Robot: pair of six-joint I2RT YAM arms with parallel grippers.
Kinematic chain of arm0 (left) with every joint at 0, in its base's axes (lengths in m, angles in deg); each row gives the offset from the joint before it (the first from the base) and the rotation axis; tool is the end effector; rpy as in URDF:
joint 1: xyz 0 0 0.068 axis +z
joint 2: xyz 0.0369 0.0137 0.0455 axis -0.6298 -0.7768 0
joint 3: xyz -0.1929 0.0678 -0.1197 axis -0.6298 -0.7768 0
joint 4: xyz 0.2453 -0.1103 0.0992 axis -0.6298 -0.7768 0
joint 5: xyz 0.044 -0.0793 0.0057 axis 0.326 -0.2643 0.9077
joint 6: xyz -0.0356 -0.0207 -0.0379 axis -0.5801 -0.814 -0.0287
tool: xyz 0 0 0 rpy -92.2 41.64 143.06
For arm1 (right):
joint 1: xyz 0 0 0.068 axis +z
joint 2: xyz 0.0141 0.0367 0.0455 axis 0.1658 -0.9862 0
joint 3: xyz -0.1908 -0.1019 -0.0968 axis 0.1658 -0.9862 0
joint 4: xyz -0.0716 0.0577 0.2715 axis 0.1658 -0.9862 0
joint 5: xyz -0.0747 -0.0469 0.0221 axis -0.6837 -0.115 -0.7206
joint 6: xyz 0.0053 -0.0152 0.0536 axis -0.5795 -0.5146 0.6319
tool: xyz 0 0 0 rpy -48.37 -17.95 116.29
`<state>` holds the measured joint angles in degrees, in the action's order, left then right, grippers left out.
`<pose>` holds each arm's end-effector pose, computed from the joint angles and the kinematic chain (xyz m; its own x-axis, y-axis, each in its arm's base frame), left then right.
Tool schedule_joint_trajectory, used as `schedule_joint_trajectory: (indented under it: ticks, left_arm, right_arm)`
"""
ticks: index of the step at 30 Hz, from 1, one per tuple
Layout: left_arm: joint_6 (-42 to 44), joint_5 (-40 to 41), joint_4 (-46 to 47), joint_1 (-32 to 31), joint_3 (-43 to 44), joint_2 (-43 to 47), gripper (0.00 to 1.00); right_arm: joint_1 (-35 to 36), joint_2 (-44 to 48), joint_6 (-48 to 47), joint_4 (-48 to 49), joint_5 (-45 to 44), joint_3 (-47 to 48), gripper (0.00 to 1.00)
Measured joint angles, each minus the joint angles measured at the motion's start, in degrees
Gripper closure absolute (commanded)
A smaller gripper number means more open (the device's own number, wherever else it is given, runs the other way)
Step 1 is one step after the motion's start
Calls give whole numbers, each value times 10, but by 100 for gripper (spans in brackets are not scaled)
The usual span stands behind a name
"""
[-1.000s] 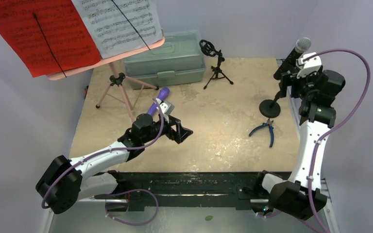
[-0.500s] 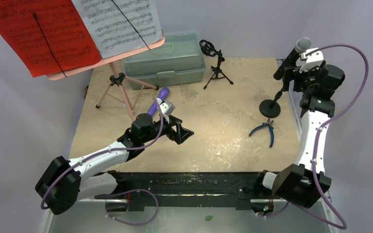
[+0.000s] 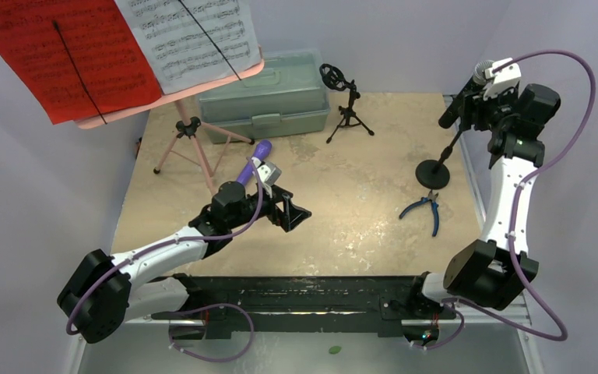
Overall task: Pack up the instrument practice props
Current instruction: Move the microphone stand with the microphone to the center of the board.
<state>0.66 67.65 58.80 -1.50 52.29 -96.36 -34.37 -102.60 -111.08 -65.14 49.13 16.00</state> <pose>0.2102 -0.1958 0.1891 -0.4548 -0.0972 -0.8853 0.7340 0.5221 -0.4344 0.3178 -0.1292 0.3824 -0.2307 -0.2826 -0.9311 -0.0823 0.9591 -0.2707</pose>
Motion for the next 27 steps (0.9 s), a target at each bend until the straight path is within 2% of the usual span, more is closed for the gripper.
schedule_joint_trajectory:
  ticks: [9,19,27]
  left_arm:
    - [0,0,0,0,1,-5,3]
    - [0,-1,0,0,6,-12,3]
    - [0,-3,0,0,6,-13,3]
  right_arm:
    - [0,-43,-53,-64,18,47,42]
    - [0,-49,-90,-101,20,62,58]
    - [0,-49,-101,-107,36,64,92]
